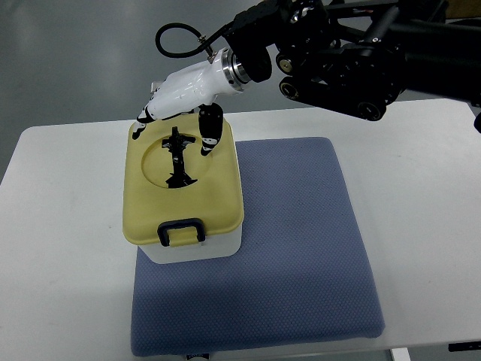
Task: Open white storage box with right hand
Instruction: 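Close the right hand's fingers around the black lid handle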
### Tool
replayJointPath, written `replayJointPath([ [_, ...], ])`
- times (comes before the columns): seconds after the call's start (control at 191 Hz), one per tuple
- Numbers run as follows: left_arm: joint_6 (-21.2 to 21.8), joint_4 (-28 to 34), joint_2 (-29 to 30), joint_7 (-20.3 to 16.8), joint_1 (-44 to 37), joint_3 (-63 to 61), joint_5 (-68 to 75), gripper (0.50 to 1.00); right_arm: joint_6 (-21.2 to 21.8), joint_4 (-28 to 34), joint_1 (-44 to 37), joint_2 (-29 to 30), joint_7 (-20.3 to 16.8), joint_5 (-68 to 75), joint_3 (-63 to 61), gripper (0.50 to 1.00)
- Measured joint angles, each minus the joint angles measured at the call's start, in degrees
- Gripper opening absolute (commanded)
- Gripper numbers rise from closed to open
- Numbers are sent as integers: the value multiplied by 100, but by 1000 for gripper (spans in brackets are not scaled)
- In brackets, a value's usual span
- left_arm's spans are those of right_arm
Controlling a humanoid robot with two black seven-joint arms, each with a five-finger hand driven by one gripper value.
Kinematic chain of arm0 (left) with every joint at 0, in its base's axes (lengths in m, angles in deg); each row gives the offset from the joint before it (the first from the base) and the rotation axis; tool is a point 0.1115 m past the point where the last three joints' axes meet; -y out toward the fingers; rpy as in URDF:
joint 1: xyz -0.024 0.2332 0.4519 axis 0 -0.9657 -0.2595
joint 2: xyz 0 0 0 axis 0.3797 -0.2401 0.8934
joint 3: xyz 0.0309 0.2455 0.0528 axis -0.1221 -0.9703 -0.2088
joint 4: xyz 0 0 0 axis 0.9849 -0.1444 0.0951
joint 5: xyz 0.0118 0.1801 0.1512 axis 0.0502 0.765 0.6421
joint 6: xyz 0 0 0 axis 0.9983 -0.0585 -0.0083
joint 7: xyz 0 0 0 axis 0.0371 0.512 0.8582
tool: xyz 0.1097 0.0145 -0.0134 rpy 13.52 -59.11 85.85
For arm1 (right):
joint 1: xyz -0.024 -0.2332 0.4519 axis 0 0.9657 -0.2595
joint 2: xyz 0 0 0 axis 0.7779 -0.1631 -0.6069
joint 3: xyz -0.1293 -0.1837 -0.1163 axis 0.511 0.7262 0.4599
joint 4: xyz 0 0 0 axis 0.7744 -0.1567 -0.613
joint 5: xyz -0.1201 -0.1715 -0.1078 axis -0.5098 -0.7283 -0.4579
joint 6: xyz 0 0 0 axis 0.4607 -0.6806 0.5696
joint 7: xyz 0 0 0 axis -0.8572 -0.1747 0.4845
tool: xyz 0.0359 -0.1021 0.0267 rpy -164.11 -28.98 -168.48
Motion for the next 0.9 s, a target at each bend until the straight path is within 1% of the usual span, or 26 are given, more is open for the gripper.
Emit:
replayJointPath([
  [0.293, 0, 0, 0, 0, 4, 0, 0, 1000, -125, -87, 78, 100, 0, -67, 28, 911],
  [0.617, 0, 0, 0, 0, 1, 0, 0, 1000, -149, -192, 156, 150, 4, -64, 14, 901],
  [0.649, 0, 0, 0, 0, 1, 0, 0, 1000, -149, -193, 173, 150, 6, -62, 13, 897],
  [0.706, 0, 0, 0, 0, 1, 0, 0, 1000, -149, -193, 202, 151, 8, -61, 12, 870],
  [0.79, 0, 0, 0, 0, 0, 0, 0, 1000, -149, -193, 225, 153, 10, -60, 11, 860],
  [0.842, 0, 0, 0, 0, 1, 0, 0, 1000, -149, -193, 226, 153, 11, -59, 9, 830],
  [0.9, 0, 0, 0, 0, 1, 0, 0, 1000, -149, -193, 226, 153, 17, -57, 4, 819],
])
